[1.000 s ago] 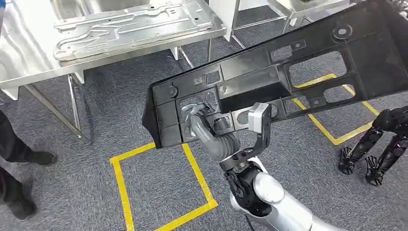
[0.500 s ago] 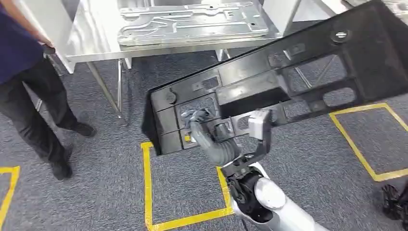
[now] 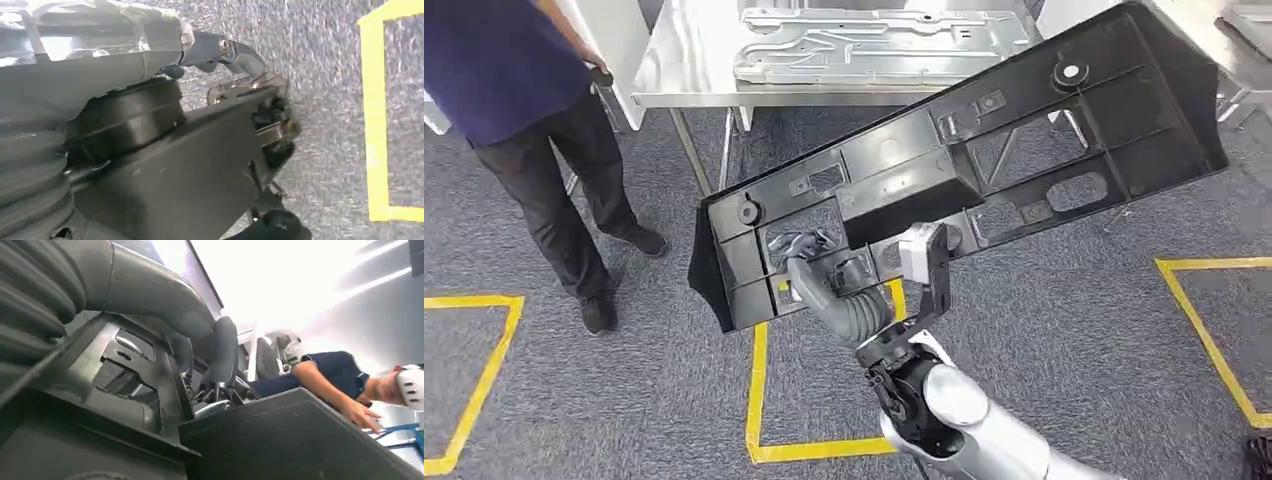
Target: Take the parts from the cabinet and place them on the table.
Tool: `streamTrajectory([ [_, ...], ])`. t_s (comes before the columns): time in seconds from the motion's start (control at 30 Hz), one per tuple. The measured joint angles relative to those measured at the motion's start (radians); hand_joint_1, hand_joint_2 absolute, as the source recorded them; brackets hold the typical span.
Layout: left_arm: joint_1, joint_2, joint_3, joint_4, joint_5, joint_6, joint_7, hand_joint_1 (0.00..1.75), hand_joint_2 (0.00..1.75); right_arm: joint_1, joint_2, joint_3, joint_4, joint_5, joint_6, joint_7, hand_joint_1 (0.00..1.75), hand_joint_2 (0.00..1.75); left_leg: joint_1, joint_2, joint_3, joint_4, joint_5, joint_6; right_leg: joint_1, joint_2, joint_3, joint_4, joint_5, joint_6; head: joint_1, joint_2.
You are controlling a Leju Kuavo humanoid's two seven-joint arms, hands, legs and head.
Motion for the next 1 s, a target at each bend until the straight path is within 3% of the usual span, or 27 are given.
streamTrajectory([
  [0.03,0.001,-0.002,0.0,0.0,0.005,0.001,-0.008,0.0,1.75,-0.002,0.001,0.002,0.0,-0.001,0.0,-0.002,1.75,1.75,0.003,0.003,0.0,-0.003,-0.001,0.008,-0.001,0.003,-0.001,0.003,-0.009,0.002,0.008,0.0],
  [0.07,0.001,-0.002,0.0,0.0,0.01,0.001,-0.014,0.0,1.75,-0.002,0.0,0.004,0.001,0.0,-0.002,-0.003,1.75,1.75,0.002,0.004,0.0,-0.002,-0.001,0.008,-0.001,0.007,0.001,-0.003,-0.009,-0.023,0.011,0.0],
  [0.1,0.001,-0.003,0.0,0.0,0.01,0.001,-0.018,0.0,1.75,-0.002,0.0,0.005,0.002,0.0,-0.002,-0.004,1.75,1.75,0.002,0.005,0.0,-0.002,-0.001,0.009,0.0,0.01,0.0,-0.003,0.0,-0.037,0.015,0.0],
  [0.27,-0.001,-0.007,0.0,0.0,0.018,-0.001,-0.019,0.0,1.75,-0.002,0.0,0.008,0.002,-0.001,-0.003,-0.004,1.75,1.75,-0.006,0.001,0.001,-0.002,-0.004,0.029,-0.002,0.012,0.003,-0.011,0.002,-0.054,0.035,0.0],
  [0.43,-0.001,-0.007,0.001,0.0,0.047,-0.009,-0.012,0.0,1.75,-0.003,0.001,0.012,0.01,-0.001,0.003,-0.005,1.75,1.75,-0.012,-0.005,0.0,-0.001,-0.005,0.035,-0.007,0.011,0.005,-0.012,0.007,-0.045,0.041,0.0],
  [0.5,-0.001,-0.007,0.001,0.0,0.05,-0.011,-0.012,0.0,1.75,-0.003,0.002,0.013,0.01,-0.001,0.005,-0.009,1.75,1.75,-0.015,-0.006,-0.001,-0.001,-0.005,0.035,-0.01,0.01,0.005,-0.014,0.007,-0.023,0.041,0.0],
  [0.57,-0.001,-0.007,0.001,0.0,0.052,-0.013,-0.012,0.0,1.75,-0.003,0.004,0.013,0.01,0.0,0.008,-0.011,1.75,1.75,-0.016,-0.007,-0.002,0.0,-0.005,0.035,-0.015,0.009,0.006,-0.018,0.008,0.013,0.04,0.0],
  [0.6,-0.001,-0.007,0.001,0.0,0.053,-0.013,-0.012,0.0,1.75,-0.003,0.005,0.013,0.01,0.0,0.009,-0.011,1.75,1.75,-0.017,-0.007,-0.003,0.0,-0.005,0.035,-0.016,0.009,0.006,-0.019,0.007,0.022,0.04,0.0],
  [0.83,-0.001,-0.006,0.001,0.0,0.064,-0.014,-0.015,0.0,1.75,-0.01,0.01,0.014,0.022,-0.002,0.026,-0.021,1.75,1.75,-0.017,-0.007,-0.001,0.0,-0.006,0.035,-0.016,0.008,0.006,-0.018,0.005,0.028,0.033,0.0],
  [1.0,-0.001,0.006,0.004,0.0,0.121,-0.019,-0.048,0.0,1.75,-0.036,0.024,0.021,0.038,-0.006,0.047,-0.021,1.75,1.75,-0.023,-0.004,-0.003,0.0,-0.011,0.044,-0.019,0.005,0.007,-0.022,0.007,0.036,0.025,0.0],
])
